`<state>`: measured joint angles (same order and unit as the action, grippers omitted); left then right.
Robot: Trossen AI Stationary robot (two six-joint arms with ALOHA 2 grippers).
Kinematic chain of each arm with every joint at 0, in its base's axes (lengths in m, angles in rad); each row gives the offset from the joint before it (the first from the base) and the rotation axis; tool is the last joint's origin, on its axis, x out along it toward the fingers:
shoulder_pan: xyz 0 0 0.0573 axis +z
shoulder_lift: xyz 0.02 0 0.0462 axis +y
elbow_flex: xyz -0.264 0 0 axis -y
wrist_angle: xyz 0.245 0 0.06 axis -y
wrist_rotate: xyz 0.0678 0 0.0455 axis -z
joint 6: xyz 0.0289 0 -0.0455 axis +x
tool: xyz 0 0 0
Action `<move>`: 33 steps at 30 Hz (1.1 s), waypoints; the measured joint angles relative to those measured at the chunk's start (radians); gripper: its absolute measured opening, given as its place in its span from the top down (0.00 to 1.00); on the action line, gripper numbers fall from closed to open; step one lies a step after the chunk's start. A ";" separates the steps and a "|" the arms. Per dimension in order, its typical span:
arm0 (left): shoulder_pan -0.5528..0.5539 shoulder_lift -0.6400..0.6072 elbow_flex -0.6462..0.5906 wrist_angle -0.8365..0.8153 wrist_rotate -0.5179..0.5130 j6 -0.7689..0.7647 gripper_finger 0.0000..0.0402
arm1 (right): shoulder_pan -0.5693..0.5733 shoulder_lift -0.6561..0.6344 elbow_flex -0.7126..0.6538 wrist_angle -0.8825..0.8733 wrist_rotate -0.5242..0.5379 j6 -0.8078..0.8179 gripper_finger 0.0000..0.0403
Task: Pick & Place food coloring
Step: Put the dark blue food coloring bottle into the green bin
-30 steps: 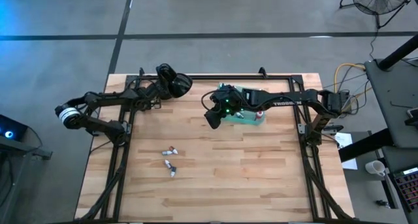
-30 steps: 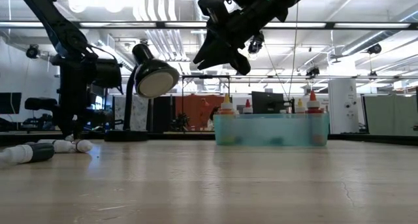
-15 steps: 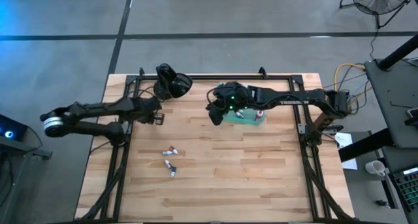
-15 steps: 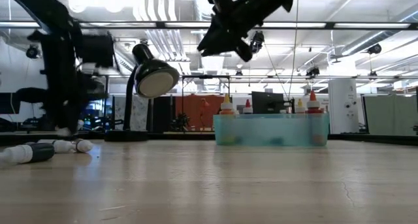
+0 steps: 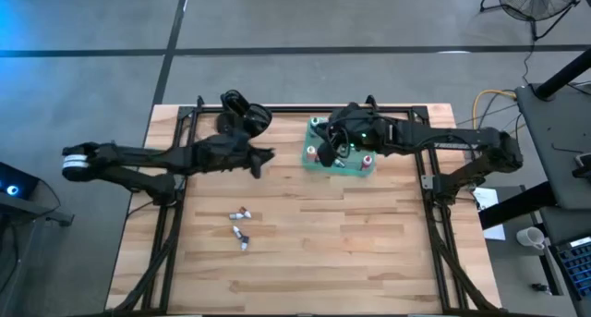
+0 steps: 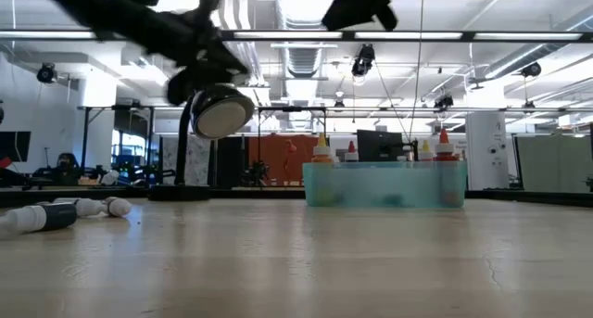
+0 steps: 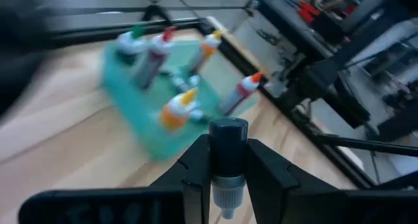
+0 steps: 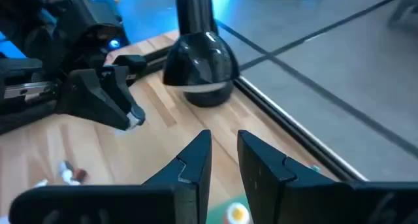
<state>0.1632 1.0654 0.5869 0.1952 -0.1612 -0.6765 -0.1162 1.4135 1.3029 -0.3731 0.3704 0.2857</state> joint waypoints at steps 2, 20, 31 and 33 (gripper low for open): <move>0.002 0.091 0.084 0.024 0.048 0.042 0.87 | 0.011 -0.028 0.000 -0.042 0.048 0.009 0.83; 0.071 0.868 1.060 -0.498 -0.066 0.370 0.82 | 0.101 -0.211 0.000 -0.383 0.365 0.241 0.83; 0.026 0.913 1.242 -0.565 -0.473 0.693 0.77 | 0.112 -0.216 0.000 -0.455 0.366 0.238 0.83; 0.023 0.910 1.244 -0.558 -0.493 0.700 0.77 | 0.112 -0.216 0.000 -0.462 0.366 0.235 0.83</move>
<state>0.1862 1.9755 1.8305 -0.3631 -0.6544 0.0231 -0.0040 1.1976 1.3029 -0.8347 0.7361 0.5205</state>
